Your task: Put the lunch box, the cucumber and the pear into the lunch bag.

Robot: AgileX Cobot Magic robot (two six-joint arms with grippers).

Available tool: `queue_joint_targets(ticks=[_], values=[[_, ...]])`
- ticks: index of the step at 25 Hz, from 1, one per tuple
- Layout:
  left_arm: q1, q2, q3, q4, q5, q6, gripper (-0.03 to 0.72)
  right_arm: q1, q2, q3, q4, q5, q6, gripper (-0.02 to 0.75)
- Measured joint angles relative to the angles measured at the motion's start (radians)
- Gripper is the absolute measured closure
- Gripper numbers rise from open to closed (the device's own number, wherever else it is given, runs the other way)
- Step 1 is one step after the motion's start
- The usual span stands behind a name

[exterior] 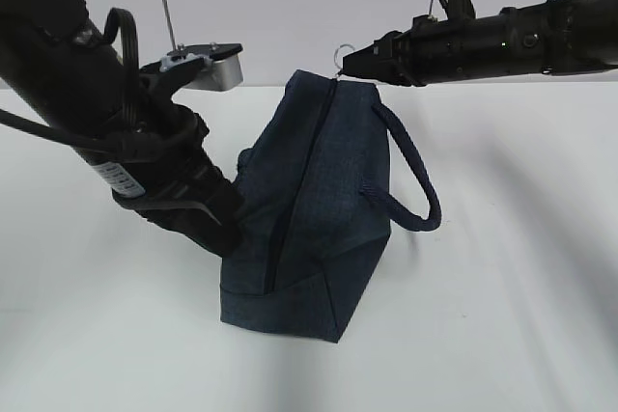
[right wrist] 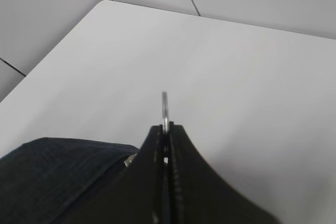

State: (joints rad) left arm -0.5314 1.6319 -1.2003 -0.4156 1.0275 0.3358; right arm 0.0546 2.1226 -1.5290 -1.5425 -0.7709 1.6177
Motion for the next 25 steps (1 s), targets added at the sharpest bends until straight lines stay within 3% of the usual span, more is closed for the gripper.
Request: queue_joint_targets(ticks=[12,16,21,25], values=[[0.0,-0.065,0.001,0.005,-0.065,-0.004,0.657,-0.009,0.0,-0.003,-0.021,-0.147,0.006,0.738],[0.0,-0.109,0.001,0.004,-0.108,-0.009,0.546,-0.009,0.0,-0.003,-0.025,-0.159,0.007,0.738],[0.0,-0.115,-0.007,0.005,-0.16,-0.034,0.326,-0.009,0.0,-0.003,-0.028,-0.163,0.01,0.738],[0.0,-0.115,-0.04,0.005,-0.274,-0.057,0.293,-0.009,0.0,-0.003,-0.028,-0.165,0.01,0.738]])
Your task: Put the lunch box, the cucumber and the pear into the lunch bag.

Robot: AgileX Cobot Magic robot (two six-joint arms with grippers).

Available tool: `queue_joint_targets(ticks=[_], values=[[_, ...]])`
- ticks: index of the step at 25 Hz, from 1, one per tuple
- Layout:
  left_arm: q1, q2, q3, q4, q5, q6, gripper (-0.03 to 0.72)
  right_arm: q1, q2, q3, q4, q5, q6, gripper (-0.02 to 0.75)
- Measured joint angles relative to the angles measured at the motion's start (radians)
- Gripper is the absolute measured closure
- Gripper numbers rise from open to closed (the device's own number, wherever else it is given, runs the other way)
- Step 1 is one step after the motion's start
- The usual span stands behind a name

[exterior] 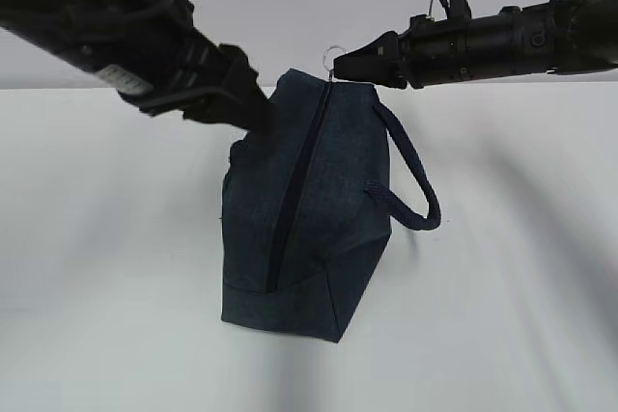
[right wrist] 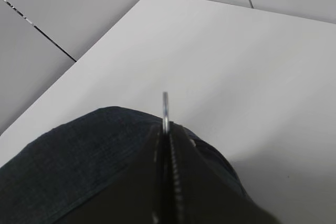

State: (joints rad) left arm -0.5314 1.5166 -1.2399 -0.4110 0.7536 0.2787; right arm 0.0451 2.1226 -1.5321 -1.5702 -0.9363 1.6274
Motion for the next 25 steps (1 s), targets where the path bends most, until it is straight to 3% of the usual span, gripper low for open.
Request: queue_joint_targets(ticks=[4,18,25], values=[[0.0,0.028,-0.045,-0.002,-0.078,-0.004,0.316,0.0,0.0,0.0,0.0,0.0,0.002,0.738],[0.0,0.282,-0.276,0.02,-0.082,-0.007,0.373,0.0,0.0,0.0,0.0,-0.005,0.002,0.738],[0.014,0.336,-0.299,0.045,-0.11,-0.007,0.426,0.0,0.0,-0.001,0.0,-0.005,0.004,0.738]])
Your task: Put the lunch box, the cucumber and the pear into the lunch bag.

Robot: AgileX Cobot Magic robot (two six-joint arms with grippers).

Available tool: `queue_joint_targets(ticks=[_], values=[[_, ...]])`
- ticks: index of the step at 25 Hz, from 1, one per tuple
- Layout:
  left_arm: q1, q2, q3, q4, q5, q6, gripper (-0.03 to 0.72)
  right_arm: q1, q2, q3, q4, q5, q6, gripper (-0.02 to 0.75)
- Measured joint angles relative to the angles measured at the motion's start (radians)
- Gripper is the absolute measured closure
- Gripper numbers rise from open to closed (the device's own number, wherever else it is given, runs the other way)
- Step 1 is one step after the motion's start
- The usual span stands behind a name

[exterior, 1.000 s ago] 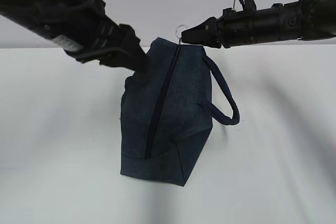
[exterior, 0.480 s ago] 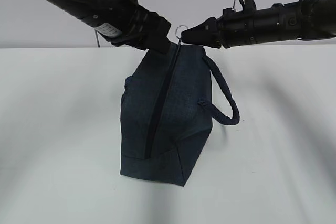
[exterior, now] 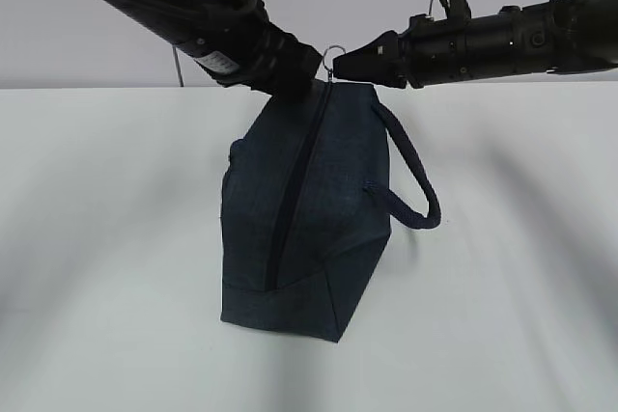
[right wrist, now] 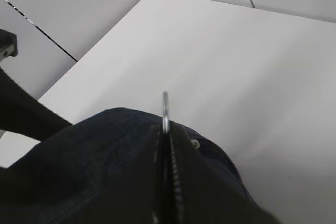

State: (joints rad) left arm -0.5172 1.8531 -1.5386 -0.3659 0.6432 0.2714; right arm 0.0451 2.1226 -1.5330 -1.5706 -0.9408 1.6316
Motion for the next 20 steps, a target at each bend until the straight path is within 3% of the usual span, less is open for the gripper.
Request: queue_joint_targets(ticks=[8,20], values=[[0.009,0.004,0.0,0.013,-0.007,0.0,0.643,0.0,0.0,0.0,0.0,-0.007,0.0,0.738],[0.009,-0.014,-0.001,0.024,0.034,0.001,0.659,-0.041,0.0,0.0,0.027,-0.026,0.049,0.738]])
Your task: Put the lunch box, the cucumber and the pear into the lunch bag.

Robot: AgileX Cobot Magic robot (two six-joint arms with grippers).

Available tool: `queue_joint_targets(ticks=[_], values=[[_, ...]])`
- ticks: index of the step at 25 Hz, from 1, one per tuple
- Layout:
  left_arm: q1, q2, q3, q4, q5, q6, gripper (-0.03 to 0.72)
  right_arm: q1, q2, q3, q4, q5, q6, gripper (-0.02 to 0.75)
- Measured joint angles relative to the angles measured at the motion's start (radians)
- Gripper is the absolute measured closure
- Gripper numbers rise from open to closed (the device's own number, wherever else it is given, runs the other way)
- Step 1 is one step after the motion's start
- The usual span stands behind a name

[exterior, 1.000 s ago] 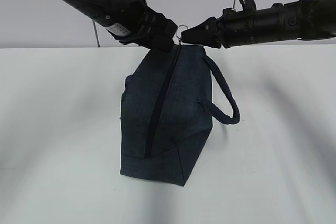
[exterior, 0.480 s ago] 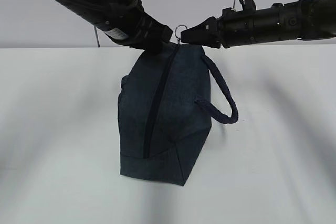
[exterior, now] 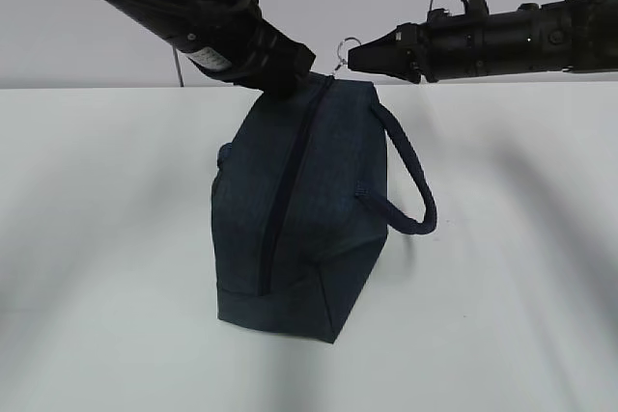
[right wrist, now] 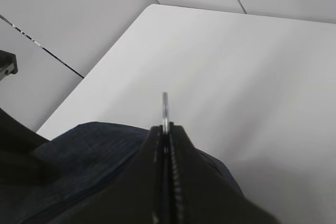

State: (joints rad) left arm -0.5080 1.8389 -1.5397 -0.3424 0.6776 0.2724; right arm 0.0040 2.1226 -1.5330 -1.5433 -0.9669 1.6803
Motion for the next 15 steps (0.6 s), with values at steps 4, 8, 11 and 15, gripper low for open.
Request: queue_joint_targets(ticks=[4,8,11,15], values=[[-0.002,-0.027,0.0,0.002,0.018,0.003,0.66,-0.02,0.0,0.0,0.0,-0.039,0.009,0.738],[-0.006,-0.047,0.0,0.005,0.035,0.004,0.66,-0.019,0.0,0.0,-0.011,-0.05,0.012,0.738],[-0.012,-0.053,0.0,0.008,0.038,0.009,0.66,-0.019,0.0,0.0,-0.015,-0.054,0.012,0.738],[-0.029,-0.064,0.0,0.01,0.047,0.014,0.66,-0.019,0.0,0.0,-0.022,-0.055,0.013,0.738]])
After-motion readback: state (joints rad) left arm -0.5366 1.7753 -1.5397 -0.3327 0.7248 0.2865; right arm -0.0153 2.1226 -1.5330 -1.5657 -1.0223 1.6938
